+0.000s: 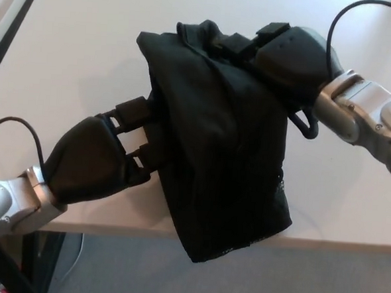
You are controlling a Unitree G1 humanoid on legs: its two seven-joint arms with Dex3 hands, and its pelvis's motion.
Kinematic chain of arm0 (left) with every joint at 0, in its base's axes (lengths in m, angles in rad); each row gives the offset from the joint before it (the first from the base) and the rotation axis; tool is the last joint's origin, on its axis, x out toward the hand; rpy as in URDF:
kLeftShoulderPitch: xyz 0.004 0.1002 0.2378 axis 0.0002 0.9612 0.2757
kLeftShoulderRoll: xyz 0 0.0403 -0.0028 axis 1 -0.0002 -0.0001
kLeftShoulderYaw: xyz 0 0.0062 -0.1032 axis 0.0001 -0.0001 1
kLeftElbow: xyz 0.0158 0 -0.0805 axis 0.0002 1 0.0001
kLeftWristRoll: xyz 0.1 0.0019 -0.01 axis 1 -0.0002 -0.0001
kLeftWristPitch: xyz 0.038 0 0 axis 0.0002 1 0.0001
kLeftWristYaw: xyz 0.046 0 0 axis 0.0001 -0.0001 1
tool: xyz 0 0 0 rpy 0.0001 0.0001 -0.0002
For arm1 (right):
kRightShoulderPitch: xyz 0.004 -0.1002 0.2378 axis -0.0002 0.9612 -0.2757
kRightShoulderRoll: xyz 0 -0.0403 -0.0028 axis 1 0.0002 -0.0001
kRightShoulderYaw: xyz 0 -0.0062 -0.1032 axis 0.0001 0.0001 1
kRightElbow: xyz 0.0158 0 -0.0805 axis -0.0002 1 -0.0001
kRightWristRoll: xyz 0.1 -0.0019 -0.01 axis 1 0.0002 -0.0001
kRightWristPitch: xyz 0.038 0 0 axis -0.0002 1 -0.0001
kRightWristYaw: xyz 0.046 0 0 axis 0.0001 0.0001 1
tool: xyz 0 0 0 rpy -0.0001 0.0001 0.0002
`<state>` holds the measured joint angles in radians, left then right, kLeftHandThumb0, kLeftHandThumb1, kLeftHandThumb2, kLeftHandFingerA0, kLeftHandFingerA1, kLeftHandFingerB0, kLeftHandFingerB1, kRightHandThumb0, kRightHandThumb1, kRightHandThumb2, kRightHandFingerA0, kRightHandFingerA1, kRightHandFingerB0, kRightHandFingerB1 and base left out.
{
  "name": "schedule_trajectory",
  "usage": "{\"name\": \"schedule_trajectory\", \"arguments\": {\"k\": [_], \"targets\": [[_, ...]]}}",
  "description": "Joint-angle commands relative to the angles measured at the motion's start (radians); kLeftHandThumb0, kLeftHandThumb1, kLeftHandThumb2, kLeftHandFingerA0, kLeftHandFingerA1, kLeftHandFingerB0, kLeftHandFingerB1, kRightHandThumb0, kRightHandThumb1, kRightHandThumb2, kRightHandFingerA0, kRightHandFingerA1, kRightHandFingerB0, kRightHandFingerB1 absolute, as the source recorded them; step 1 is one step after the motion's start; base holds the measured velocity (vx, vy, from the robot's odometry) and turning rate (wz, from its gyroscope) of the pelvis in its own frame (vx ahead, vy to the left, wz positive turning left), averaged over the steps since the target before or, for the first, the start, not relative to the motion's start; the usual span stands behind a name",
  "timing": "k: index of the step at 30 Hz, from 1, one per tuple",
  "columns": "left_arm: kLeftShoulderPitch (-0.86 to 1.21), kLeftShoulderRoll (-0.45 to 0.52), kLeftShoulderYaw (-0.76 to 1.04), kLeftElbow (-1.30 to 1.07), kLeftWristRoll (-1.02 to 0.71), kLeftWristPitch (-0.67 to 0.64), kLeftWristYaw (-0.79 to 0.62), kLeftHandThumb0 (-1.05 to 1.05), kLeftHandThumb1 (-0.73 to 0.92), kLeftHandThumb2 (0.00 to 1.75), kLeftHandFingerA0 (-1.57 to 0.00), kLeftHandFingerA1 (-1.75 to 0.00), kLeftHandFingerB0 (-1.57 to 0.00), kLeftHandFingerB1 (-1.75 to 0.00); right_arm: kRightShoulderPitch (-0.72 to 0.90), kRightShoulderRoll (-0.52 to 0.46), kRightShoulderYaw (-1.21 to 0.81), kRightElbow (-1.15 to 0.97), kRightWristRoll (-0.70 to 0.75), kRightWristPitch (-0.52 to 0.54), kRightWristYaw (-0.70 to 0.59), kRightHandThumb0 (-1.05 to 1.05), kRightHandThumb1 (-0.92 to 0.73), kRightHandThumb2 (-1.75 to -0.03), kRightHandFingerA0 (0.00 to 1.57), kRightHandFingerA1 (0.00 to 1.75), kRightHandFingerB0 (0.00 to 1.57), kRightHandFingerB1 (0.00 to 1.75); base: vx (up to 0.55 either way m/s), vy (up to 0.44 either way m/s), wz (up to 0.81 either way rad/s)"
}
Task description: A lunch bag is kept on the middle of the desk and the robot uses both its hands to grab the opening of the bag from the left and right and moves its hands away from each other to spread the bag open
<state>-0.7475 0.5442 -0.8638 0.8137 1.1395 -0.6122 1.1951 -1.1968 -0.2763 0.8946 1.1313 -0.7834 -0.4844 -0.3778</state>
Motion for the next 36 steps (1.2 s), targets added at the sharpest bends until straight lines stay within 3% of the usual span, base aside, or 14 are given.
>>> {"name": "schedule_trajectory", "arguments": {"k": [1,3,4,5,6,7,8,10,12,14,18,24,26,36], "targets": [[0.003,0.029,0.024,-0.036,0.011,-0.059,0.064,-0.28,0.53,0.55,-0.95,-0.8,-1.04,-0.6,0.045,0.02,0.039,0.035,-0.086,-0.057,-0.047,-0.39,-0.62,-0.6,0.63,0.4,0.57,0.39,0.0,0.0,0.0],[0.013,0.034,0.039,-0.048,-0.006,-0.076,0.036,-0.24,0.53,0.58,-1.05,-0.84,-1.08,-0.65,0.047,0.024,0.048,0.045,-0.1,-0.055,-0.078,-0.39,-0.6,-0.59,0.7,0.45,0.69,0.43,0.0,0.0,0.0],[0.021,0.026,0.045,-0.041,-0.019,-0.091,0.026,-0.19,0.38,0.93,-1.05,-1.07,-1.1,-0.8,0.054,0.025,0.055,0.045,-0.115,-0.064,-0.137,-0.38,-0.56,-0.57,0.85,0.7,0.9,0.6,0.0,0.0,0.0],[0.024,0.024,0.048,-0.034,-0.024,-0.105,0.025,-0.23,0.35,1.04,-1.06,-1.2,-1.02,-1.03,0.054,0.028,0.059,0.048,-0.12,-0.073,-0.161,-0.32,-0.55,-0.58,0.84,1.36,0.84,1.13,0.0,0.0,0.0],[0.028,0.023,0.051,-0.026,-0.03,-0.121,0.024,-0.23,0.35,1.04,-1.06,-1.2,-1.02,-1.03,0.054,0.031,0.062,0.052,-0.125,-0.083,-0.183,-0.32,-0.55,-0.58,0.84,1.36,0.84,1.13,0.0,0.0,0.0],[0.033,0.02,0.054,-0.021,-0.038,-0.134,0.014,-0.26,0.33,1.06,-1.04,-1.3,-1.01,-1.09,0.054,0.03,0.068,0.052,-0.136,-0.088,-0.207,-0.29,-0.57,-0.59,0.83,1.67,0.74,1.55,0.0,0.0,0.0],[0.041,0.017,0.058,-0.018,-0.042,-0.139,0.007,-0.21,0.28,1.04,-0.99,-1.44,-0.97,-1.25,0.055,0.028,0.07,0.052,-0.142,-0.092,-0.216,-0.27,-0.6,-0.57,0.84,1.75,0.72,1.65,0.0,0.0,0.0],[0.084,0.001,0.074,0.009,-0.072,-0.156,-0.008,-0.23,0.31,1.0,-1.07,-1.29,-1.02,-1.1,0.068,0.022,0.046,0.053,-0.112,-0.116,-0.166,-0.26,-0.61,-0.6,0.84,1.71,0.73,1.59,0.0,0.0,0.0],[0.117,-0.004,0.093,0.006,-0.094,-0.153,-0.038,-0.21,0.32,0.95,-0.98,-1.42,-0.99,-1.15,0.077,0.017,0.042,0.056,-0.115,-0.124,-0.177,-0.27,-0.59,-0.59,0.84,1.68,0.76,1.54,0.0,0.0,0.0],[0.187,-0.02,0.11,0.023,-0.126,-0.168,-0.048,-0.23,0.35,1.02,-1.05,-1.27,-1.02,-1.04,0.1,-0.001,0.031,0.061,-0.111,-0.147,-0.189,-0.3,-0.62,-0.58,0.82,1.72,0.63,1.54,0.0,0.0,0.0],[0.307,-0.048,0.134,0.102,-0.145,-0.169,0.001,-0.12,0.3,1.09,-1.05,-1.25,-1.07,-0.85,0.14,-0.048,0.033,0.062,-0.134,-0.166,-0.237,-0.29,-0.59,-0.58,0.87,1.54,0.76,1.43,0.0,0.0,0.0],[0.421,-0.021,0.182,0.208,-0.179,-0.203,0.026,-0.17,0.42,1.06,-1.06,-1.17,-1.0,-0.9,0.185,-0.106,0.047,0.063,-0.173,-0.18,-0.269,-0.32,-0.6,-0.62,0.86,1.52,0.78,1.36,0.0,0.0,0.0],[0.443,-0.005,0.2,0.229,-0.182,-0.203,0.037,-0.12,0.45,0.97,-1.03,-1.16,-1.02,-0.79,0.198,-0.121,0.054,0.062,-0.186,-0.181,-0.287,-0.32,-0.62,-0.62,0.87,1.48,0.83,1.21,0.0,0.0,0.0],[0.491,0.079,0.268,0.302,-0.218,-0.254,0.057,-0.15,0.43,1.02,-1.04,-1.15,-0.99,-0.87,0.251,-0.194,0.057,0.07,-0.215,-0.215,-0.337,-0.31,-0.56,-0.61,0.84,1.53,0.76,1.4,0.0,0.0,0.0]]}}
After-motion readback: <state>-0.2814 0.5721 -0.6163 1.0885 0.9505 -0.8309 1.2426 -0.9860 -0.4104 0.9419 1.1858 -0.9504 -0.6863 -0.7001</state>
